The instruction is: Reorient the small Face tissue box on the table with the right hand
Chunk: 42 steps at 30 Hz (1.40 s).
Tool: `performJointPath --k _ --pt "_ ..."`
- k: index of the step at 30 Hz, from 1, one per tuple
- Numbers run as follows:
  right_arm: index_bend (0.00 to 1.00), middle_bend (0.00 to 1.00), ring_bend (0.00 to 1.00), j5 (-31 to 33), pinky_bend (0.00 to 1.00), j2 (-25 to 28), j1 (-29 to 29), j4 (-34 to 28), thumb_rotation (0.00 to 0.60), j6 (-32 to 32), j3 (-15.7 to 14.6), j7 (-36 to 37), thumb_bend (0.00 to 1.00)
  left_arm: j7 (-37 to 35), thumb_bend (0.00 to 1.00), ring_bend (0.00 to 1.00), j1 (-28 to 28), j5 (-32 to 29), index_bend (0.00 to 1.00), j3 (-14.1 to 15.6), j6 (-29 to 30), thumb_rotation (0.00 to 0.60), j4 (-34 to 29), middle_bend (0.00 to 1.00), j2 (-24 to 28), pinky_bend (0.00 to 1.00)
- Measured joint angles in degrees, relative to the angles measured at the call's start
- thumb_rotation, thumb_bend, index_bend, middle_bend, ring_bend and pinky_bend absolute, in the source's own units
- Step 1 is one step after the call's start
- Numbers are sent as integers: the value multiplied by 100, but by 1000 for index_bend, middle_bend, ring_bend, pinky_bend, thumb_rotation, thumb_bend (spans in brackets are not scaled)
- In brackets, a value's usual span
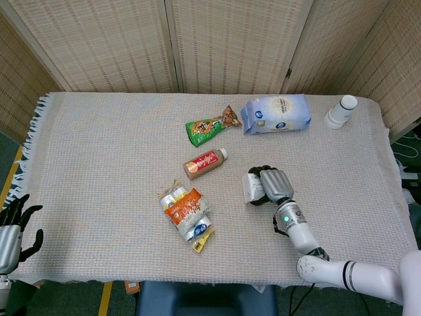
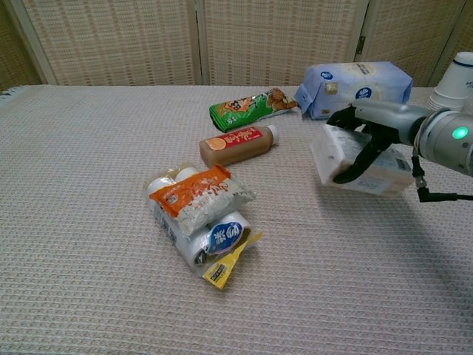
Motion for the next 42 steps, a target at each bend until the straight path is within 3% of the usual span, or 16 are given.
performJointPath --k 5,11,15,19,24,30,36,42 --pt "426 429 566 -957 512 91 -354 147 600 10 126 2234 49 49 487 0 -5 -7 244 6 -13 600 -4 0 -18 119" --pt "425 429 566 -2251 512 277 -711 572 600 46 79 5560 49 83 486 0 -14 -9 244 12 -33 600 10 0 -36 119" --pt "425 429 565 -3145 511 276 -876 1213 600 230 -73 7753 49 92 486 0 -12 -18 244 10 -31 600 17 0 -42 119" --pt "425 429 561 -3861 505 59 -986 2238 600 610 -255 9264 54 71 486 0 -9 -44 244 -6 -25 600 30 0 -39 119" --pt "425 429 548 -4381 503 -536 -1066 3753 600 1173 -476 10285 69 58 486 0 -18 -85 244 -17 -63 600 49 0 -41 119" --pt "425 429 541 -4547 497 -1372 -1089 4990 600 1490 -678 10914 81 84 486 0 -34 -119 245 -19 -103 600 82 0 -64 118" --pt "425 429 536 -4536 491 -1803 -1065 5568 600 1534 -822 11379 85 97 486 0 -39 -132 246 -15 -121 600 91 0 -65 118" --pt "425 429 535 -4417 491 -1939 -1053 5752 600 1391 -879 11425 87 114 486 0 -43 -127 247 -2 -137 600 88 0 -70 119"
